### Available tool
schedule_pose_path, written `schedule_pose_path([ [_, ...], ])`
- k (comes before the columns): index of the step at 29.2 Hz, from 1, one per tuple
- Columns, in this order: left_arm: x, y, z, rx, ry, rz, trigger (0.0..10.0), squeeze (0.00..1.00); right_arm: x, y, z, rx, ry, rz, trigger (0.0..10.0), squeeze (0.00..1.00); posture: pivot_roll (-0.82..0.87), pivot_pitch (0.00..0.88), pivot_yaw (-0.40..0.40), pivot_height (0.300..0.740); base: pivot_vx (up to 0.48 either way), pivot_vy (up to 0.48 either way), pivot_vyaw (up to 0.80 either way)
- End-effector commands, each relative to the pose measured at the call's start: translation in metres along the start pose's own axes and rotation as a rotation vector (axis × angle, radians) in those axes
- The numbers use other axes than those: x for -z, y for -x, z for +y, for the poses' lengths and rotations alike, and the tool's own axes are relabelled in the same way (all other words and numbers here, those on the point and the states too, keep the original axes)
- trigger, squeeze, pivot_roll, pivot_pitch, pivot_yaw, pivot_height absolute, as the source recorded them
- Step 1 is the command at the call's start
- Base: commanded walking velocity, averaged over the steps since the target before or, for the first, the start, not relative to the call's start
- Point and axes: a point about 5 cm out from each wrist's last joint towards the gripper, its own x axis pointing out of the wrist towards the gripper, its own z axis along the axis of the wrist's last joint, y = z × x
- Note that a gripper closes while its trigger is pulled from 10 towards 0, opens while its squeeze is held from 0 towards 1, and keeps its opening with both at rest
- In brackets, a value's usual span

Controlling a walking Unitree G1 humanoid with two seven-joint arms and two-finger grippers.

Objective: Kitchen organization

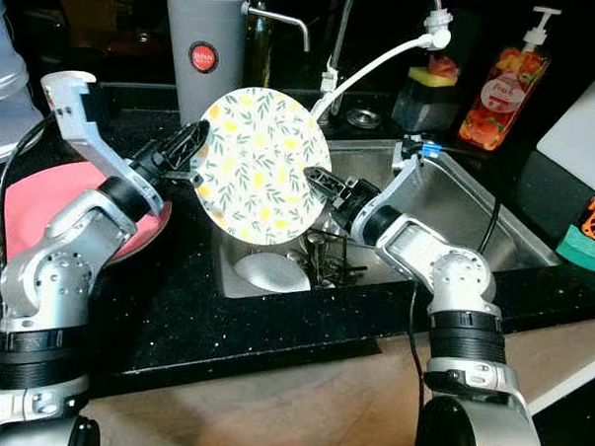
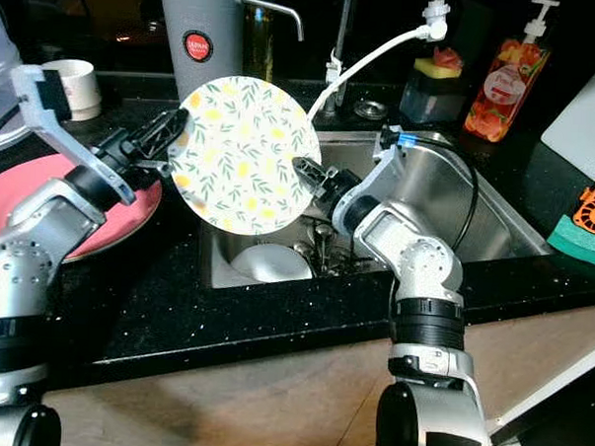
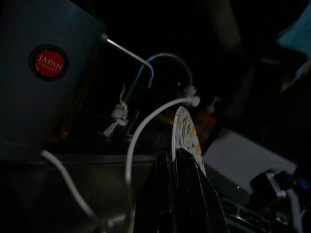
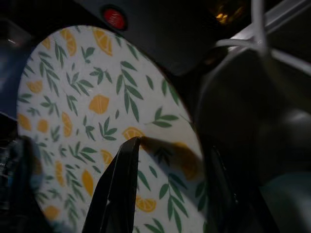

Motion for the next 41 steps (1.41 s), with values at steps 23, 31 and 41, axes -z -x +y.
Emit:
schedule_pose_path([
  [23,0.007,0.002,0.007,-0.036,0.099,0.062,0.0,0.0,-0.022,0.005,0.017,-0.207,-0.317,-0.037,0.0,0.0,-0.03,0.098,-0.049,0.74,0.0,0.0,0.0],
  [31,0.018,0.001,0.018,-0.139,0.042,0.138,10.0,0.0,-0.03,0.006,0.015,-0.212,-0.357,-0.078,0.0,0.0,-0.03,0.101,-0.049,0.74,0.0,0.0,0.0],
  [41,0.001,0.003,0.039,-0.329,-0.067,0.075,10.0,1.0,-0.048,0.013,0.001,-0.142,-0.319,-0.16,0.0,0.0,-0.02,0.103,-0.047,0.74,0.0,0.0,0.0],
])
